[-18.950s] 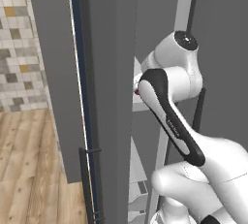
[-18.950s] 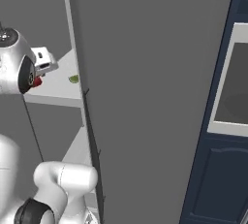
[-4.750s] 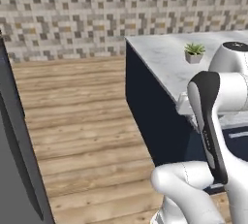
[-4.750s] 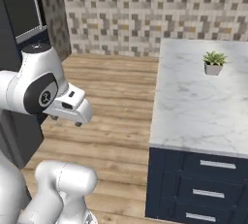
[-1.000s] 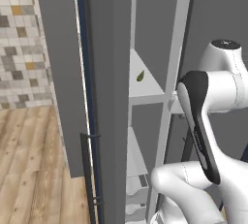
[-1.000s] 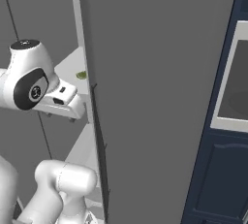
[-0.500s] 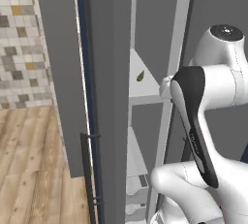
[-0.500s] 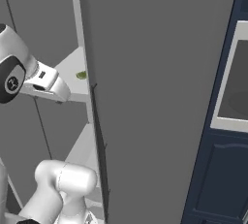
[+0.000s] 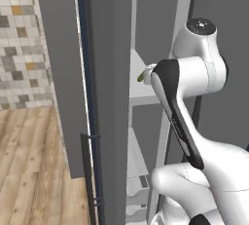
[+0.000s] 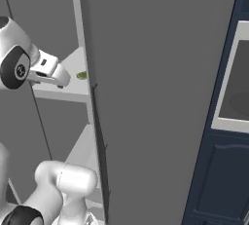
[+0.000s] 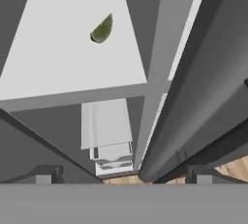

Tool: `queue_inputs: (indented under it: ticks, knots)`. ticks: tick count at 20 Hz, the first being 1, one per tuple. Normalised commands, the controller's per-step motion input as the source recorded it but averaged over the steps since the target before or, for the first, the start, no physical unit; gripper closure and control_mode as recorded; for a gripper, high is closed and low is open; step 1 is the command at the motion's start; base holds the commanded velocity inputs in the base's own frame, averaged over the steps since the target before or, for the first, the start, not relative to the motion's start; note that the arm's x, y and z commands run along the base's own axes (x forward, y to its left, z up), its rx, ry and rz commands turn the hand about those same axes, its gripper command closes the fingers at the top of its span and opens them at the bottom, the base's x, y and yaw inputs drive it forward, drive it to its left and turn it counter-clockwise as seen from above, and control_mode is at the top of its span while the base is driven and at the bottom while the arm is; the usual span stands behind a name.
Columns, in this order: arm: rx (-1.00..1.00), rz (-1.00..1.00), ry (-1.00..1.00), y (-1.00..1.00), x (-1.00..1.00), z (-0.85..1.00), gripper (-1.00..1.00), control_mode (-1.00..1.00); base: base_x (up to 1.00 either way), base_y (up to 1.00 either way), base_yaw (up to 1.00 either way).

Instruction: Take the bell pepper and lemon wedge out of the freezer and place them in the tupperware container on the counter. Then put the tupperware containing the vegetables back in the freezer.

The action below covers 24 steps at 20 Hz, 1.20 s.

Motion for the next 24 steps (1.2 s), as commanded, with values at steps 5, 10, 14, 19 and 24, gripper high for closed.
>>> queue_inputs:
  ticks: [5,10,14,19,24]
  knots:
    - [0.0,0.0,-0.05,0.15,0.75,0.0,-1.0,-1.0,0.0,0.0,0.0]
    - [0.0,0.0,0.0,0.13,0.77,0.0,-1.0,-1.0,0.0,0.0,0.0]
    - [-0.04,0.0,0.0,0.05,0.62,-0.11,-1.0,-1.0,0.0,0.0,0.0]
    - [-0.04,-0.04,0.0,0.0,0.49,-0.24,-1.0,-1.0,0.0,0.0,0.0]
    - [-0.01,-0.05,0.0,0.0,0.5,-0.26,-1.0,-1.0,0.0,0.0,0.0]
